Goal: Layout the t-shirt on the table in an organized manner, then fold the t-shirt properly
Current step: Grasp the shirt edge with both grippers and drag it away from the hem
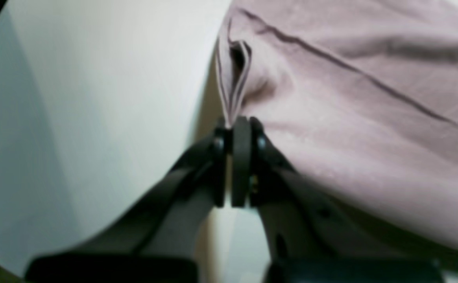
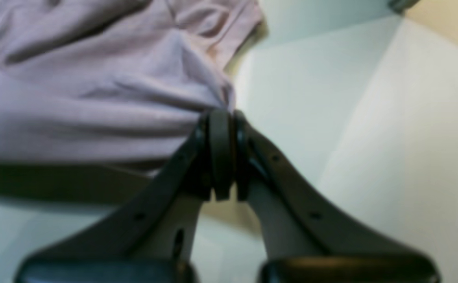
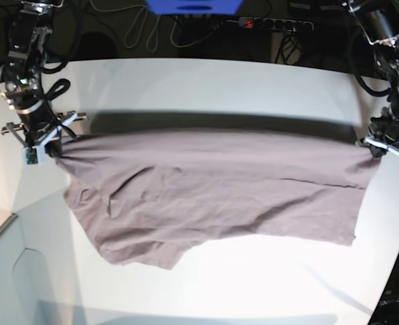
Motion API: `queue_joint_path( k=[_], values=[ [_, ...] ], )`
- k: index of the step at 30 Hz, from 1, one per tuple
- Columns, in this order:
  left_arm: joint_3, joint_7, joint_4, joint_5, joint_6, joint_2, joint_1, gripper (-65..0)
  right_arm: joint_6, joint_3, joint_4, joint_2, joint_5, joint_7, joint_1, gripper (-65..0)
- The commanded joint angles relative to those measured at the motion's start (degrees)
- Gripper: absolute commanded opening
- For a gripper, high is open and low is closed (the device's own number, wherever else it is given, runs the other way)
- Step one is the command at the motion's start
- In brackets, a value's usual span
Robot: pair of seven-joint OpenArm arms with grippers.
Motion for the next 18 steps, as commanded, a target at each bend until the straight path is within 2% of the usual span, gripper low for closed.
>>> queue_joint_path(
  k=[1, 8, 12, 18],
  values=[
    [-0.38, -1.6, 1.11, -0.57, 0.09, -1.1, 0.0, -65.0, 0.29, 0.35, 1.05, 0.02, 0.27, 1.08, -1.0, -65.0],
    [-1.17, -1.6, 1.55, -0.57, 0.09, 0.83, 2.46, -65.0, 0.29, 0.09, 1.05, -0.33, 0.27, 1.61, -6.46, -65.0],
    [-2.05, -1.51, 1.64, -0.4, 0.09, 2.77, 3.87, -65.0, 0.29, 0.26, 0.96, -0.33, 0.27, 6.53, -10.41, -65.0],
    [-1.96, -1.51, 1.81, -0.66, 0.01, 3.73, 6.6, -65.0, 0.29, 0.35, 0.43, -0.33, 0.27, 12.77, -15.77, -65.0]
  ],
)
